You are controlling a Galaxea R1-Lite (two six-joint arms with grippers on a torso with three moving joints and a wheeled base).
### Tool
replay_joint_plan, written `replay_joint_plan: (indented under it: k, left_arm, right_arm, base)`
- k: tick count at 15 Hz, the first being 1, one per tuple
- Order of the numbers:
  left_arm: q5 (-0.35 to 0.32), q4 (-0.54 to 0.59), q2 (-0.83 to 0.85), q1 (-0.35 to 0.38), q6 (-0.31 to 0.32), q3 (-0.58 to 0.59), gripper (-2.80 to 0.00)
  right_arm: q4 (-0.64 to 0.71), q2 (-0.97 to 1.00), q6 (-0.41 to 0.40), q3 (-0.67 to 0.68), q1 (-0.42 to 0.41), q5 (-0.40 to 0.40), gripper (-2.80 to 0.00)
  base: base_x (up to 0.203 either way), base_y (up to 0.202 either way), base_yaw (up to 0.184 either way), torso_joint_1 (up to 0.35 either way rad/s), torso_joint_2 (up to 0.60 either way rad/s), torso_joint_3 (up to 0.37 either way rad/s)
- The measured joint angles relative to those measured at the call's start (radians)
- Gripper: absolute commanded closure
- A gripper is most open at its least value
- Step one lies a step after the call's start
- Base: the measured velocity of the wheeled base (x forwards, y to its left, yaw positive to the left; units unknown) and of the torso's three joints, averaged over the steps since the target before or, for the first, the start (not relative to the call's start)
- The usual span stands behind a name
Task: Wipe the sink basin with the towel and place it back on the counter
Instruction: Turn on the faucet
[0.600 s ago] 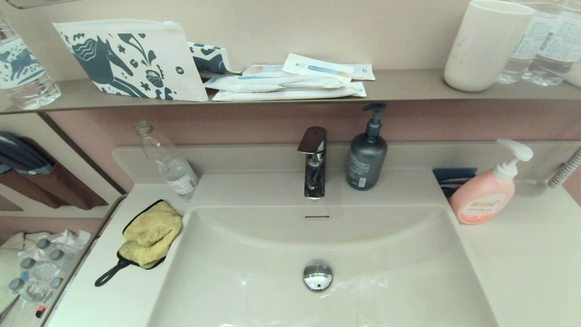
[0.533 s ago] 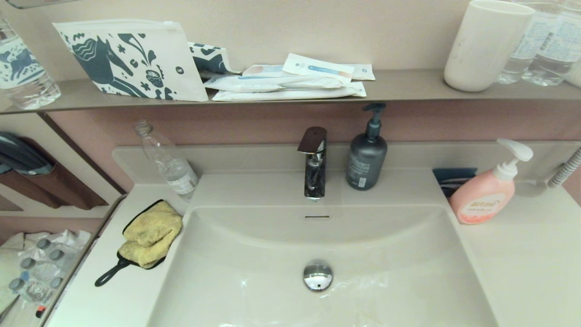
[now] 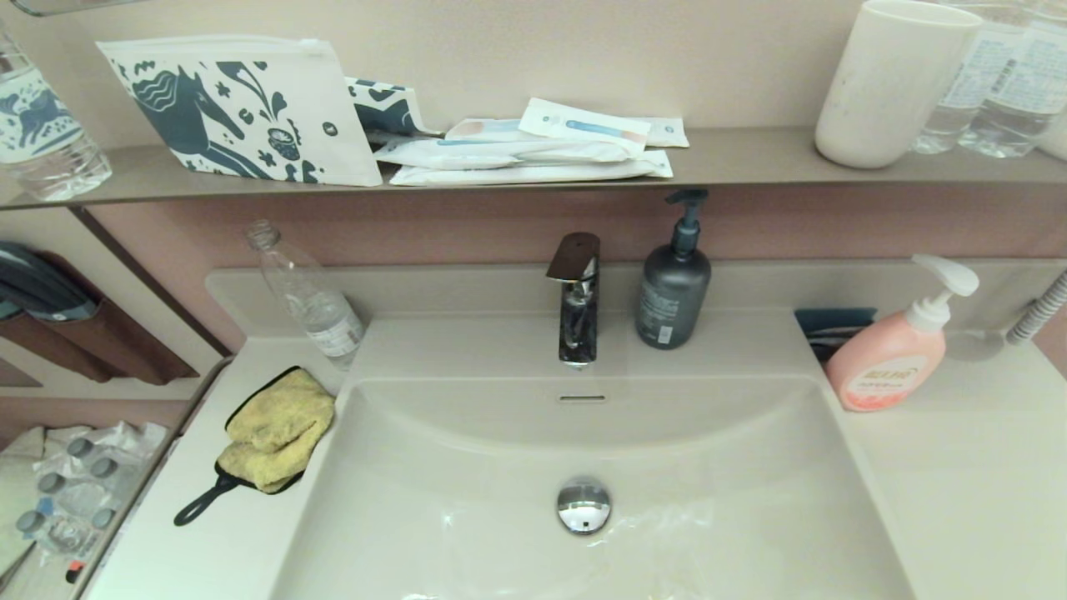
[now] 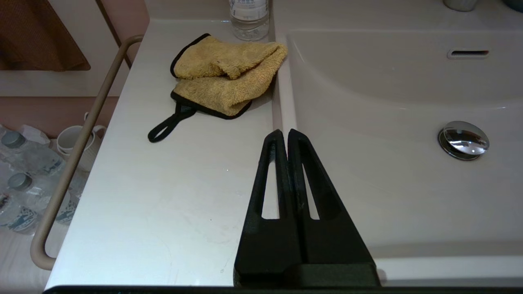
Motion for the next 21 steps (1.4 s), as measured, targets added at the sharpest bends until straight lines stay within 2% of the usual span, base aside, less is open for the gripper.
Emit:
replay_joint_plan:
  k: [5,10,14,16,21]
  left_arm:
    - [0.0,0.0,0.0,0.0,0.0,0.0,0.0]
    - [0.001,0.0,0.0,0.0,0.0,0.0,0.0]
    - [0.0,0.0,0.0,0.0,0.0,0.0,0.0]
    - [0.0,0.0,0.0,0.0,0.0,0.0,0.0]
    - [0.0,0.0,0.0,0.0,0.0,0.0,0.0]
  right_arm:
    - [0.0,0.0,-0.004,-0.008,0.0,-0.002,0.0]
    - [0.003,0.044,-0.005,-0.108,0.0,0.002,0.0]
    - [0.0,0.198,-0.004,-0.228,0.003,0.007,0.0]
    - [-0.005,0.325,-0.004,-0.334,0.007,0.04,0.0]
    - [-0.013,0.644,0.001,-0.569,0.05,0.202,0.0]
  base:
    - [0.0,0.0,0.0,0.0,0.0,0.0]
    - [0.0,0.0,0.0,0.0,0.0,0.0]
    - [0.0,0.0,0.0,0.0,0.0,0.0]
    - [0.0,0.0,0.0,0.0,0.0,0.0]
    - [0.0,0.0,0.0,0.0,0.0,0.0]
